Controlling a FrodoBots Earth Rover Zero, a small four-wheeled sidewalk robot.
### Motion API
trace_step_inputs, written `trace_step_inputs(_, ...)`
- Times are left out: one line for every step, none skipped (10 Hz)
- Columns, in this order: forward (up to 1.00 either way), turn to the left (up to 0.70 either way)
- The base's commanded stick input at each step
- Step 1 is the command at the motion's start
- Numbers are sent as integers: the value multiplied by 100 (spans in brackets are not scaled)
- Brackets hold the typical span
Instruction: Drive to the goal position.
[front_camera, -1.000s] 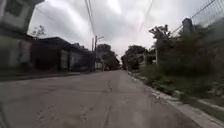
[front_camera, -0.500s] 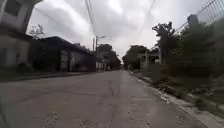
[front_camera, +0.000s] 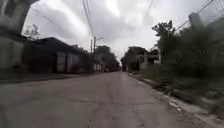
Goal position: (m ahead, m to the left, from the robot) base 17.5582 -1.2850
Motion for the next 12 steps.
trace_step_inputs(70, 0)
trace_step_inputs(70, 0)
trace_step_inputs(70, 0)
trace_step_inputs(70, 0)
trace_step_inputs(70, 0)
trace_step_inputs(70, 0)
trace_step_inputs(70, 0)
trace_step_inputs(70, 0)
trace_step_inputs(70, 0)
trace_step_inputs(70, 0)
trace_step_inputs(70, 0)
trace_step_inputs(70, 0)
